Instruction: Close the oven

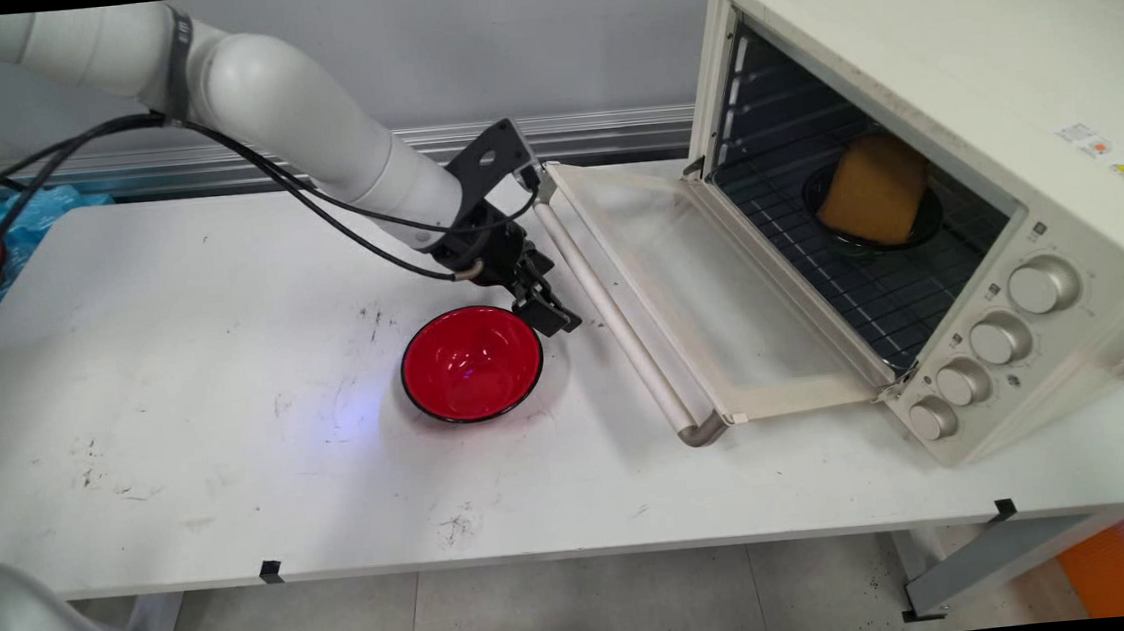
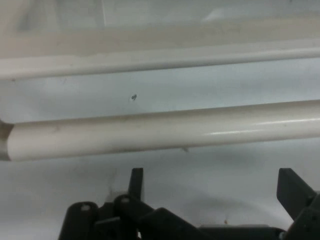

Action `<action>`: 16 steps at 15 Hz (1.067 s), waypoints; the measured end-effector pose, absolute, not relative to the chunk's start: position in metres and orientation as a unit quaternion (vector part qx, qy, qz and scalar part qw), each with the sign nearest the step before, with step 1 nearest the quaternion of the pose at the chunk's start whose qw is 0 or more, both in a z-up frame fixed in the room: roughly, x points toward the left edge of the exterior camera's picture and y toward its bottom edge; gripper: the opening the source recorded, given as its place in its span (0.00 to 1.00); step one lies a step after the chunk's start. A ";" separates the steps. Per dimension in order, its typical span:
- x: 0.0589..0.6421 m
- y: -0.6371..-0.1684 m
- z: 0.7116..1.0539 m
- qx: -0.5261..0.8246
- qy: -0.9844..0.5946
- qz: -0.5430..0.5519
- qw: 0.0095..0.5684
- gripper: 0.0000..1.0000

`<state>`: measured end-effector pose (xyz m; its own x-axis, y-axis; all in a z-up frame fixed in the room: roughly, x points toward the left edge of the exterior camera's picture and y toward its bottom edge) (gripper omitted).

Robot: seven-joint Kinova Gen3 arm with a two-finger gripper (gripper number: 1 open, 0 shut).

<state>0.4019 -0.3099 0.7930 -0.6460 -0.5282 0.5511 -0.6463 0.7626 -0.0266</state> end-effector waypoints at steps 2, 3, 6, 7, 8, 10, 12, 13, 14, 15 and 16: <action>0.401 -0.315 0.785 0.326 -0.900 0.112 0.268 1.00; 0.400 -0.316 0.782 0.326 -0.900 0.112 0.269 1.00; 0.398 -0.320 0.774 0.324 -0.899 0.113 0.272 1.00; 0.397 -0.321 0.771 0.323 -0.899 0.112 0.274 1.00; 0.396 -0.322 0.769 0.323 -0.898 0.112 0.276 0.00; 0.394 -0.324 0.765 0.322 -0.897 0.111 0.280 0.00; 0.393 -0.325 0.760 0.321 -0.897 0.111 0.284 0.00; 0.392 -0.325 0.758 0.320 -0.896 0.111 0.286 0.00; 0.391 -0.326 0.757 0.320 -0.896 0.111 0.288 0.00; 0.390 -0.326 0.756 0.319 -0.895 0.112 0.290 0.00; 0.389 -0.326 0.755 0.319 -0.895 0.112 0.291 0.00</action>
